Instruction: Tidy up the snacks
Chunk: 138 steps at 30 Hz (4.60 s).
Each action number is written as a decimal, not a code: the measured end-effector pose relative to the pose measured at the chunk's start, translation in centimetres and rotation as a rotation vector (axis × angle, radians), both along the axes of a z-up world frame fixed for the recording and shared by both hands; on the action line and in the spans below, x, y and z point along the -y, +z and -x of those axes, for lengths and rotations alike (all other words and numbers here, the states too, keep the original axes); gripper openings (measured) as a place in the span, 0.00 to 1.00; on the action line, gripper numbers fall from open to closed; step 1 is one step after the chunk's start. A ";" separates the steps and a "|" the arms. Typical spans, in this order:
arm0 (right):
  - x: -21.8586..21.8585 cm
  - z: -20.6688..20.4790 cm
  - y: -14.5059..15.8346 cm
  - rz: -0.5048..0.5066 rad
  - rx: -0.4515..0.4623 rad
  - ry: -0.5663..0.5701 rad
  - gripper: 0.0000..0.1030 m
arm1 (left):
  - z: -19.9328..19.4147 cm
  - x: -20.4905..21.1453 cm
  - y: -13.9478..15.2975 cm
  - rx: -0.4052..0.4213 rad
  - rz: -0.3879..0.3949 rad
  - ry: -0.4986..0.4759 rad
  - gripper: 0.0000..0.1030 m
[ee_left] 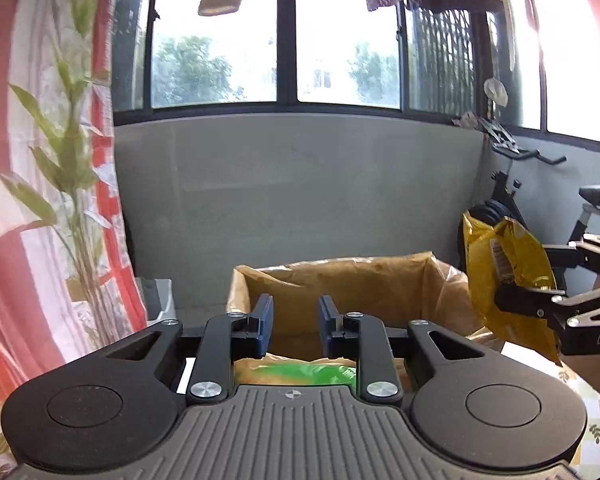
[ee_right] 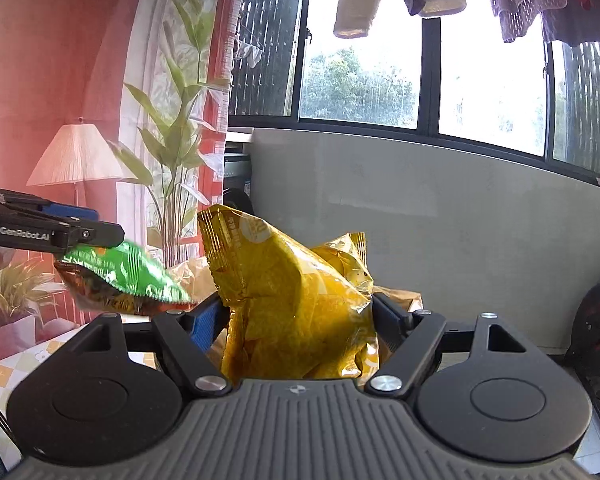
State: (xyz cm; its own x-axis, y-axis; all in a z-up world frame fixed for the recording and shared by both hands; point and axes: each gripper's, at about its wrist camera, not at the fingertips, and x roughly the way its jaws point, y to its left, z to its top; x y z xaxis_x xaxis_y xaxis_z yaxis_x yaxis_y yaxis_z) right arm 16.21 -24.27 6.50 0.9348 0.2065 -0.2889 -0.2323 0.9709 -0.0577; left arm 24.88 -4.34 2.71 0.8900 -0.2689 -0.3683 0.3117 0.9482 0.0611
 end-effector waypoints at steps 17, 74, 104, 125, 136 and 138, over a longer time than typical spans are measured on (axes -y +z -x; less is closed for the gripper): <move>-2.0 2.4 -1.8 -0.049 0.019 -0.036 0.76 | 0.4 -9.3 -6.0 -0.258 0.184 0.053 0.83; -3.5 2.2 -10.6 -0.066 -0.344 -0.052 0.76 | -4.5 -6.6 -19.3 -0.268 -0.066 -0.142 0.94; -2.6 4.6 -5.5 -0.141 -0.137 -0.023 0.76 | 4.1 -9.0 -5.8 -0.042 -0.015 -0.070 0.67; 0.9 -3.7 0.4 -0.101 0.086 -0.001 0.76 | -4.1 -1.3 0.2 0.079 0.039 -0.106 0.67; 3.3 -13.0 -3.2 -0.233 -0.106 -0.021 0.76 | -12.1 1.9 -4.0 -0.088 -0.001 -0.178 0.68; 3.6 -13.2 -3.9 -0.253 -0.143 -0.031 0.77 | -12.0 1.9 -4.4 -0.108 -0.018 -0.191 0.68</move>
State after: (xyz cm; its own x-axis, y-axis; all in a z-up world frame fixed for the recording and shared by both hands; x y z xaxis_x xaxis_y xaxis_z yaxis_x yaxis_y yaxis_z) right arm 29.44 -27.88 2.63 0.8951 0.2607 -0.3617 -0.1907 0.9571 0.2181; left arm 36.90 -6.25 -1.74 0.7786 -0.4209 -0.4654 0.4909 0.8705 0.0341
